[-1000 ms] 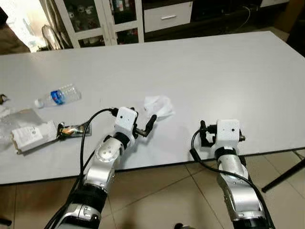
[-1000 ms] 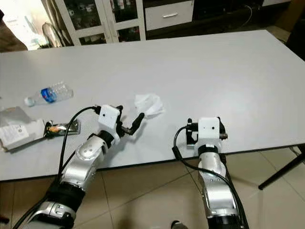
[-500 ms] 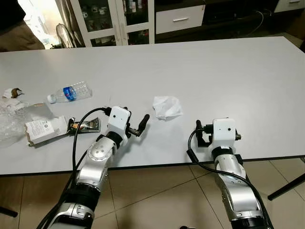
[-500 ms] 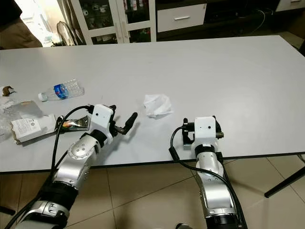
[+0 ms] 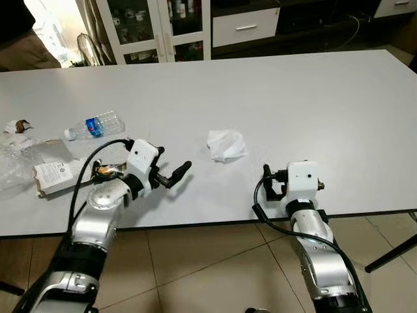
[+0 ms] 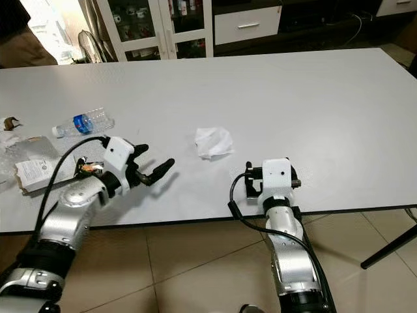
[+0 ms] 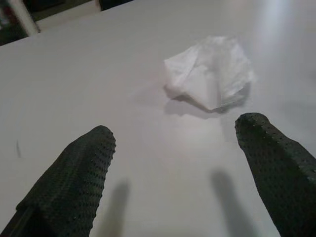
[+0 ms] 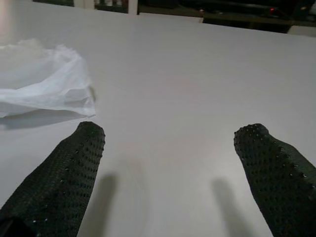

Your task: Picking trash to rubbish bin

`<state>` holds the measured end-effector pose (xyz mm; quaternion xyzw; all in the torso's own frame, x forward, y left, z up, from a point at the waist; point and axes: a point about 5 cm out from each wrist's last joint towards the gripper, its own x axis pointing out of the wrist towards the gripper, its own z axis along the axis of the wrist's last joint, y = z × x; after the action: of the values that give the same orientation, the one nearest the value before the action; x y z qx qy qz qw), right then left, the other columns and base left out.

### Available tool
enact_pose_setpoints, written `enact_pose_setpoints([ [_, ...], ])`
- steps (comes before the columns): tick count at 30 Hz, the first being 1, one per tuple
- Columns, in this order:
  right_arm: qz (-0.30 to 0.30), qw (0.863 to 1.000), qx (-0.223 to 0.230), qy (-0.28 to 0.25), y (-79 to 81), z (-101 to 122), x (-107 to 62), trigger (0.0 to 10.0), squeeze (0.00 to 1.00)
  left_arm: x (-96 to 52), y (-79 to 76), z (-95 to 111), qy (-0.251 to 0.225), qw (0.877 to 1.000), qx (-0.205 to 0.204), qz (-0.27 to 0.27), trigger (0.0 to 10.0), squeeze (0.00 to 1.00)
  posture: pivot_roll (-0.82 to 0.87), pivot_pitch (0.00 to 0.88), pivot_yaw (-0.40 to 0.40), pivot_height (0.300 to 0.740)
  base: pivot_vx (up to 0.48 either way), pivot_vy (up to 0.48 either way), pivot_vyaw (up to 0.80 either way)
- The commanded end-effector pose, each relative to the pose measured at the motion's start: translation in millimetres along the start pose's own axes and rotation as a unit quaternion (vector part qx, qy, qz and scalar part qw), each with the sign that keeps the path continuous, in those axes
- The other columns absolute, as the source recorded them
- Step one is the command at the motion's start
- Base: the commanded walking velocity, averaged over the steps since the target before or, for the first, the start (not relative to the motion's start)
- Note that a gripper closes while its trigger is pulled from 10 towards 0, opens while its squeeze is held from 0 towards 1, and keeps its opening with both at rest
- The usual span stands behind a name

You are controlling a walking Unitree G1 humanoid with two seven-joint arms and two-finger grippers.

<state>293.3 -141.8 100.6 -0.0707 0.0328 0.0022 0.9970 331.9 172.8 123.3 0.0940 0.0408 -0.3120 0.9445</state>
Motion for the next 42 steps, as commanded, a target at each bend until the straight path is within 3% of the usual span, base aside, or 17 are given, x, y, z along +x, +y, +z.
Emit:
enact_pose_setpoints([
  [1, 0.026, 1.0, 0.01, -0.005, 8.0, 3, 5.7, 10.0, 0.0, -6.8, 0.4, 8, -0.003, 1.0, 0.007, -0.029, 10.0, 0.0, 0.02, 0.085, 0.076, 0.74, 0.0, 0.0, 0.0],
  [15, 0.051, 0.999, 0.008, -0.011, 11.9, 8, 17.5, 10.0, 0.0, -32.3, -10.1, 17, 0.02, 0.995, -0.002, -0.101, 10.0, 0.0, 0.1, 0.131, 0.062, 0.74, 0.0, 0.0, 0.0],
  [31, 0.072, 0.997, 0.018, -0.037, 15.5, 18, 23.3, 10.0, 0.0, -40.9, -15.1, 29, 0.021, 0.993, -0.012, -0.114, 10.0, 0.0, 0.11, 0.132, 0.062, 0.74, 0.0, 0.0, 0.0],
  [42, 0.108, 0.993, 0.029, -0.039, 27.0, 21, 30.2, 10.0, 0.0, -48.8, -14.4, 29, 0.031, 0.994, -0.016, -0.106, 10.0, 0.0, 0.14, 0.147, 0.062, 0.74, 0.0, 0.0, 0.0],
])
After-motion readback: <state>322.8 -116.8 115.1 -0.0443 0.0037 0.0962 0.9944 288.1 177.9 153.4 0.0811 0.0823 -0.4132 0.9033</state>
